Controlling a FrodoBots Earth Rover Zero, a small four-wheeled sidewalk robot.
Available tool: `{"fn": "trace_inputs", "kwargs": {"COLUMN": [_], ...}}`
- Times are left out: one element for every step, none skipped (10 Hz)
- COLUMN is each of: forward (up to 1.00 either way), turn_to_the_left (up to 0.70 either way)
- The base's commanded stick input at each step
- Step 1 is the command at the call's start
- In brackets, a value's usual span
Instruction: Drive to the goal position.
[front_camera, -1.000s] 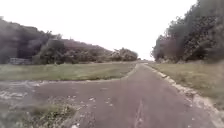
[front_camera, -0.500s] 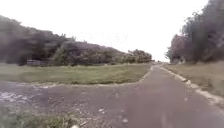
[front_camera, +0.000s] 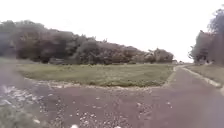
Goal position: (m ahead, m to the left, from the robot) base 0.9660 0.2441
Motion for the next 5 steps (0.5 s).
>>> {"fn": "trace_inputs", "kwargs": {"forward": [1.0,1.0,1.0,1.0,1.0], "turn_to_the_left": [0.4,0.4,0.4,0.4,0.4]}}
